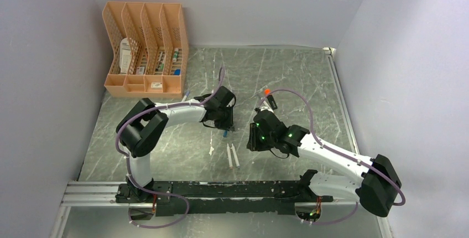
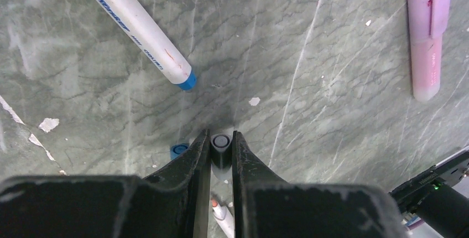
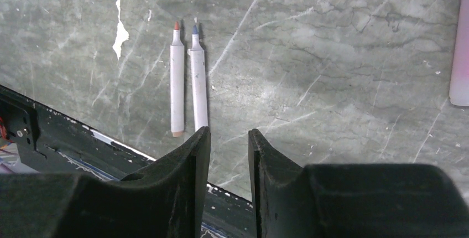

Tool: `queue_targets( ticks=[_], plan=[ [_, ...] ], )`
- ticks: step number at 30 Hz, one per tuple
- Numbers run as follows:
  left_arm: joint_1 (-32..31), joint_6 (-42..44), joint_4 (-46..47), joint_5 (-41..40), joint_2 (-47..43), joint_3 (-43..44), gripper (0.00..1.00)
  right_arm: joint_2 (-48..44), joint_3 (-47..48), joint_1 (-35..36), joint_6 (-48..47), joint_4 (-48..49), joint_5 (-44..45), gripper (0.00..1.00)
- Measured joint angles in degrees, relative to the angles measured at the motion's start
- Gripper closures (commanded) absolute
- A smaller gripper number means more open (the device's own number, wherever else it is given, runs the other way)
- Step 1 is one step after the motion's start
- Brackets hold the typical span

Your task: Open the pen caps

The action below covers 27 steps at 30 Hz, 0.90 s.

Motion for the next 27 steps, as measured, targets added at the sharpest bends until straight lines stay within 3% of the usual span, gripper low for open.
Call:
queue_targets(
  ticks=[11,27],
  plan=[
    [-0.79,-2.19,-0.52,-0.26,0.04,0.28,0.67,-0.35,-0.63,-0.37,-0.24,-0.52,-0.66,0.69],
    [-0.98,-2.84,-3.08,-2.36,-0.92,0.28,0.63,-0.35,-1.46,-0.48,-0.26,-0.50,-1.20,0.69]
  ],
)
